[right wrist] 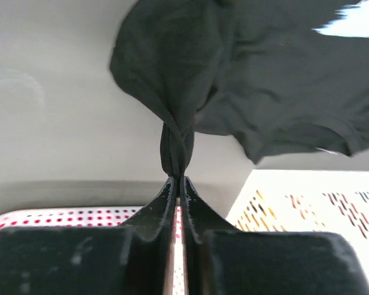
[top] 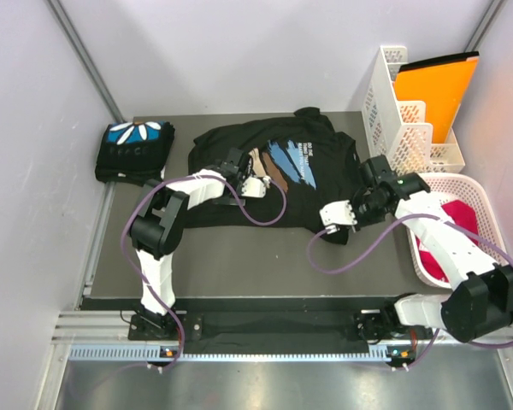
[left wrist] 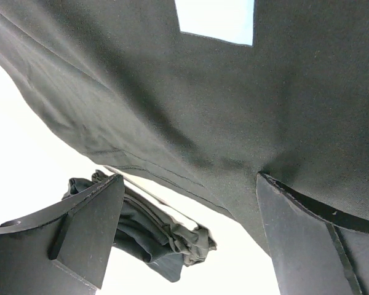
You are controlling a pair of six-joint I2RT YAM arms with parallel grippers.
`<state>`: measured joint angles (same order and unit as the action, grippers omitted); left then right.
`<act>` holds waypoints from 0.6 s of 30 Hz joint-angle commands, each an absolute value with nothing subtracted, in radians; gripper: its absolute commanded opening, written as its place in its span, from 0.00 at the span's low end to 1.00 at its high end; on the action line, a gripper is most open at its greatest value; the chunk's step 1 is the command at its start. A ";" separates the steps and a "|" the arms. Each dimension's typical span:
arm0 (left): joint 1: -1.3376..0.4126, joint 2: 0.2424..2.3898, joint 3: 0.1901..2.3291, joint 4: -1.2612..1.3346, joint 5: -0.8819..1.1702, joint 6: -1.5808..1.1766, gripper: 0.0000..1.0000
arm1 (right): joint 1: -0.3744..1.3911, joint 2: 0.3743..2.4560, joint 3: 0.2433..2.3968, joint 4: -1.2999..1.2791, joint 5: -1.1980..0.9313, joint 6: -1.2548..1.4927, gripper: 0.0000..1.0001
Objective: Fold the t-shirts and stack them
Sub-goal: Flatten the tshirt out
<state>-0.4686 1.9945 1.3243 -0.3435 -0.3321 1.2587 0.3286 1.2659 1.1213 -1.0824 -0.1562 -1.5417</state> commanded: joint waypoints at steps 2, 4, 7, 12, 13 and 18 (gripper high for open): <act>-0.472 1.993 1.348 -0.310 -0.322 1.255 0.93 | 0.351 1.276 1.080 -1.059 -0.068 -1.554 0.32; -0.472 1.994 1.348 -0.311 -0.325 1.256 0.93 | 0.347 1.285 1.089 -1.046 -0.063 -1.540 0.39; -0.472 1.997 1.348 -0.308 -0.328 1.256 0.93 | 0.336 1.321 1.184 -1.112 -0.156 -1.485 0.47; -0.472 1.997 1.350 -0.308 -0.328 1.252 0.93 | 0.336 1.405 1.292 -1.232 -0.324 -1.424 0.49; -0.472 1.997 1.350 -0.307 -0.328 1.252 0.93 | 0.345 1.408 1.263 -1.223 -0.328 -1.424 0.49; -0.472 2.002 1.354 -0.310 -0.328 1.255 0.93 | 0.469 1.426 1.158 -1.164 -0.317 -1.425 0.48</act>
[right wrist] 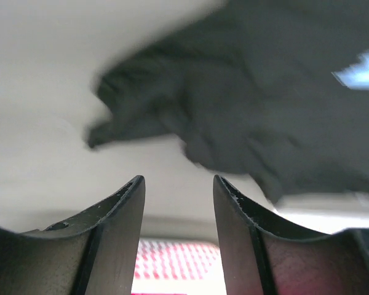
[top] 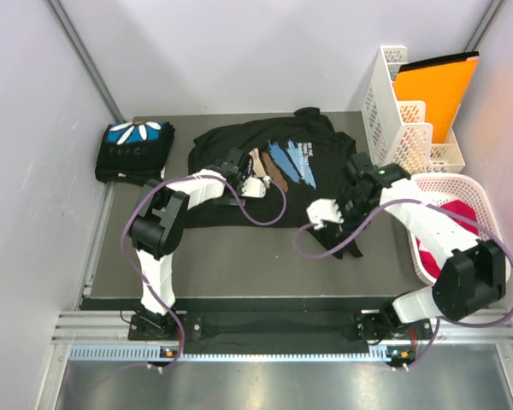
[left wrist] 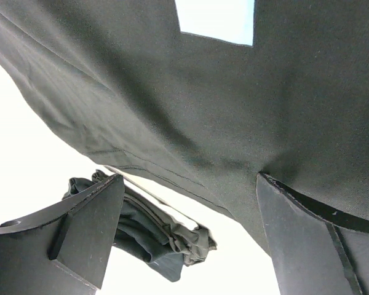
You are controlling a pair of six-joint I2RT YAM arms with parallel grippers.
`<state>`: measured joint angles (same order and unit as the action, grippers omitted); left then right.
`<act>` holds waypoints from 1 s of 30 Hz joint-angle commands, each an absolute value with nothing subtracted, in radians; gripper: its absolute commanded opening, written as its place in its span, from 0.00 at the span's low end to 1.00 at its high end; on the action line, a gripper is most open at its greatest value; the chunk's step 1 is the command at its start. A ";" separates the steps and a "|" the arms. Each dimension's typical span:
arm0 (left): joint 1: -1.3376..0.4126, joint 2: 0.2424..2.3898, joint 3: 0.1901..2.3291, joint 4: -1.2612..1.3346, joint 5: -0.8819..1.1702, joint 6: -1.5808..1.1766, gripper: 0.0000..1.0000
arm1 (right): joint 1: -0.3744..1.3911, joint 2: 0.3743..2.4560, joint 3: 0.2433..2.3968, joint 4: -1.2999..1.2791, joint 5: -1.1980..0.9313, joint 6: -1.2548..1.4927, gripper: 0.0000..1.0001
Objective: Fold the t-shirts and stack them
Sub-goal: Flatten the tshirt out
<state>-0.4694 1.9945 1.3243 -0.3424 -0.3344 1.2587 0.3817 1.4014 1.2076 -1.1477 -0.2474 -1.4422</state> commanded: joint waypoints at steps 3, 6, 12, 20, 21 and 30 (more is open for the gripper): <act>-0.474 2.002 1.351 -0.319 -0.322 1.246 0.93 | 0.526 1.466 1.149 -1.164 -0.337 -1.407 0.48; -0.474 1.994 1.350 -0.310 -0.301 1.204 0.93 | 0.543 1.505 1.144 -1.141 -0.341 -1.390 0.46; -0.477 1.934 1.378 -0.314 -0.216 1.059 0.94 | 0.502 1.502 1.131 -1.137 -0.354 -1.356 0.45; -0.476 1.928 1.348 -0.307 -0.241 1.009 0.94 | 0.554 1.456 1.008 -1.101 -0.341 -1.344 0.47; -0.476 1.928 1.350 -0.304 -0.242 1.003 0.94 | 0.557 1.472 1.014 -1.098 -0.345 -1.335 0.47; -0.476 1.893 1.371 -0.334 -0.238 0.974 0.94 | 0.578 1.552 0.986 -0.980 -0.348 -1.261 0.47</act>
<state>-0.4725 1.9736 1.3468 -0.3443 -0.2504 1.0004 0.5632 1.5223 1.0061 -1.0515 -0.3256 -1.2957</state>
